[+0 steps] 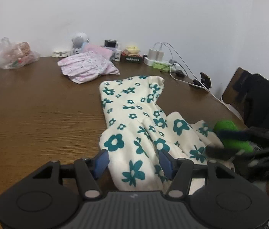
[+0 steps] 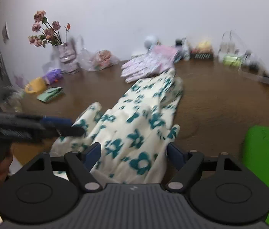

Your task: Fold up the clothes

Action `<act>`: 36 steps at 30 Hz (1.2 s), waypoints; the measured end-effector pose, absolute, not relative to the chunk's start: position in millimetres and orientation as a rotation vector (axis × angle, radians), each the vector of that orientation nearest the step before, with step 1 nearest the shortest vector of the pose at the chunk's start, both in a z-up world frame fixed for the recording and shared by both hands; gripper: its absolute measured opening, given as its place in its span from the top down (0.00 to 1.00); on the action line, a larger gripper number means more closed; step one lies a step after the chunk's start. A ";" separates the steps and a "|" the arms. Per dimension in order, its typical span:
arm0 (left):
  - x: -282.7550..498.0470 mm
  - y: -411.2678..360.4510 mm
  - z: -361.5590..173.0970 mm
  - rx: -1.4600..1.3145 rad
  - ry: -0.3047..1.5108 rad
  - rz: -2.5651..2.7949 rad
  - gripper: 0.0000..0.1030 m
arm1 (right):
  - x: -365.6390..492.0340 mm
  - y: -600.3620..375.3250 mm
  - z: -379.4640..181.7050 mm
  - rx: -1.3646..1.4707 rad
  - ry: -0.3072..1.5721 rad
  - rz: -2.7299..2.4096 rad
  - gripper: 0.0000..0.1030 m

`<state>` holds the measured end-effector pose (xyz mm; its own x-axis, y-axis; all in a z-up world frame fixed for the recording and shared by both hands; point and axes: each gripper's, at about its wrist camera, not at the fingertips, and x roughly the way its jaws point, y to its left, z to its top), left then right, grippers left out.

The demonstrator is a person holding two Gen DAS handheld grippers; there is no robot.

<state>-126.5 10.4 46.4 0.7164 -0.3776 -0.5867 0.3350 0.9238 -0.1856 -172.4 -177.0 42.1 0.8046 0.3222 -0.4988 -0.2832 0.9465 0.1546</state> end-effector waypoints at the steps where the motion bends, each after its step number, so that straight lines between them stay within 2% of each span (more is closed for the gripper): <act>1: -125.5 10.1 44.9 -0.071 0.673 -0.395 0.44 | -178.2 -179.6 49.2 0.061 0.512 0.320 0.24; 3: -123.6 9.5 41.8 -0.077 0.692 -0.397 0.41 | -185.9 -183.3 59.2 0.060 0.466 0.342 0.24; 4: -122.6 9.2 40.3 -0.081 0.701 -0.398 0.33 | -186.4 -183.4 60.5 0.072 0.464 0.372 0.24; 6: -120.7 8.6 37.2 -0.087 0.719 -0.399 0.25 | -184.7 -183.7 58.7 0.100 0.472 0.411 0.24; 10: -116.9 7.3 31.1 -0.101 0.757 -0.402 0.33 | -171.8 -184.8 39.5 0.169 0.535 0.416 0.29; 11: -115.9 7.0 29.6 -0.104 0.766 -0.403 0.36 | -168.6 -185.1 34.8 0.186 0.551 0.418 0.29; 12: -115.0 7.4 28.0 -0.114 0.773 -0.409 0.50 | -165.3 -185.3 30.0 0.203 0.567 0.419 0.32; 13: -114.4 10.8 26.3 -0.152 0.771 -0.439 0.74 | -162.1 -185.6 25.2 0.221 0.583 0.420 0.45; 14: -114.3 14.0 25.5 -0.187 0.765 -0.467 0.82 | -158.9 -185.9 20.4 0.238 0.598 0.422 0.53; 15: -116.2 16.2 28.7 -0.204 0.747 -0.488 0.84 | -155.6 -186.2 15.6 0.256 0.614 0.423 0.70; 16: -118.2 18.4 31.9 -0.220 0.729 -0.509 0.90 | -153.7 -189.8 15.0 0.284 0.615 0.428 0.77; 19: -123.8 28.8 41.9 -0.319 0.671 -0.611 0.92 | -154.3 -203.7 19.7 0.368 0.584 0.485 0.86; 24: -133.3 38.0 56.3 -0.369 0.537 -0.690 0.92 | -158.2 -224.2 24.8 0.524 0.528 0.573 0.86; 29: -104.1 30.2 19.4 -0.442 0.775 -0.643 0.92 | -149.4 -224.1 15.4 0.558 0.586 0.581 0.86; 32: -100.5 34.8 2.7 -0.455 0.828 -0.627 0.91 | -142.5 -216.7 1.5 0.512 0.657 0.528 0.86; 35: -103.4 37.9 3.4 -0.427 0.815 -0.620 0.86 | -142.1 -210.4 -7.8 0.431 0.677 0.464 0.75; 36: -102.7 37.3 6.8 -0.410 0.808 -0.608 0.80 | -143.7 -210.0 -6.6 0.414 0.669 0.455 0.67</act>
<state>-102.7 37.3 6.8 0.5377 -0.6441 -0.5441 0.3446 0.7568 -0.5554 -143.7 -210.0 -6.6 0.6945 0.5241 -0.4929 -0.2658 0.8235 0.5011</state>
